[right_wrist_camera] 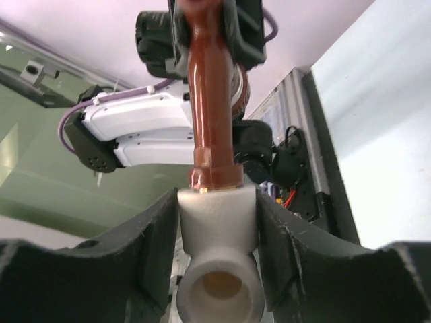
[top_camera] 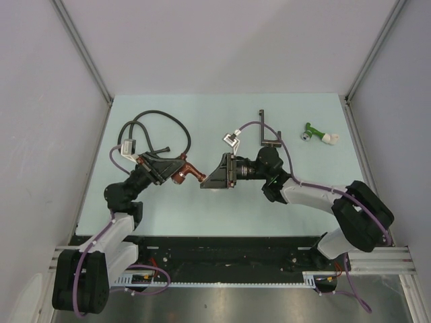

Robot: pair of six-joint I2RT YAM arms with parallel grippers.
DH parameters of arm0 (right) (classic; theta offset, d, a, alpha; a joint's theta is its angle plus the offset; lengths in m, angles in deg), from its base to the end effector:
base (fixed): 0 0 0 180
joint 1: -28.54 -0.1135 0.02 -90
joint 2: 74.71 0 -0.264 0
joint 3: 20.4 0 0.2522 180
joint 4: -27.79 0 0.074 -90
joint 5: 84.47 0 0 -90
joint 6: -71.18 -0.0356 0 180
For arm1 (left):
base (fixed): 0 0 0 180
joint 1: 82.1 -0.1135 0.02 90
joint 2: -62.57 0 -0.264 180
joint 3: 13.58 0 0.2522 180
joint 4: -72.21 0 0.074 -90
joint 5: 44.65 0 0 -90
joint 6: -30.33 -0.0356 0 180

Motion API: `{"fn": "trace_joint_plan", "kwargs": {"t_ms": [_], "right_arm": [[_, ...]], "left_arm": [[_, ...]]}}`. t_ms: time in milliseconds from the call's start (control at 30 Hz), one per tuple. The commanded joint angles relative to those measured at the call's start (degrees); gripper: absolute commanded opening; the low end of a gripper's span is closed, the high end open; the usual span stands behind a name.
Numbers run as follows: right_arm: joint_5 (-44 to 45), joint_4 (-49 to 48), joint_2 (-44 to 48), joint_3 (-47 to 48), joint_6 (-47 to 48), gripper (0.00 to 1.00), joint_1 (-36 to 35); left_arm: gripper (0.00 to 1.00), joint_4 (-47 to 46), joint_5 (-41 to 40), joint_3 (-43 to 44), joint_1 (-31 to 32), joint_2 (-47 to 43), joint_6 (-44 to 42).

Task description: Install the water faucets

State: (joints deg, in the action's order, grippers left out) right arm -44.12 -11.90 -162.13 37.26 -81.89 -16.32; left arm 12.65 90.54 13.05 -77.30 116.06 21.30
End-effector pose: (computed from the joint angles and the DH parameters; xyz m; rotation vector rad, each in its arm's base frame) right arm 0.2096 0.2468 0.2688 -0.6323 1.7627 2.0254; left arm 0.1686 -0.0395 0.2653 -0.0188 1.3645 -1.6832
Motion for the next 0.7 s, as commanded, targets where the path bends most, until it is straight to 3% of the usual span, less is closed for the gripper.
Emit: {"fn": "trace_joint_plan", "kwargs": {"t_ms": [0,33,167,400,667], "right_arm": [[11.6,14.4,8.2,1.3,12.0,0.58,1.4],[13.1,17.3,9.8,1.5,14.4,0.65,1.6],[24.6,31.2,18.6,2.2,29.5,0.77,1.7],[41.3,38.6,27.8,2.2,49.5,0.83,-5.4],[59.8,38.4,29.2,2.2,66.3,0.84,-21.2]], "left_arm": [[0.0,-25.7,4.6,0.8,1.9,-0.7,-1.1],[0.0,-25.7,4.6,0.8,2.0,-0.5,-1.0],[0.0,-25.7,4.5,0.8,2.0,-0.1,-0.9],[0.0,-25.6,4.5,0.8,1.9,0.2,-0.8],[0.0,-25.6,4.5,0.7,1.9,0.5,-0.7]]}}
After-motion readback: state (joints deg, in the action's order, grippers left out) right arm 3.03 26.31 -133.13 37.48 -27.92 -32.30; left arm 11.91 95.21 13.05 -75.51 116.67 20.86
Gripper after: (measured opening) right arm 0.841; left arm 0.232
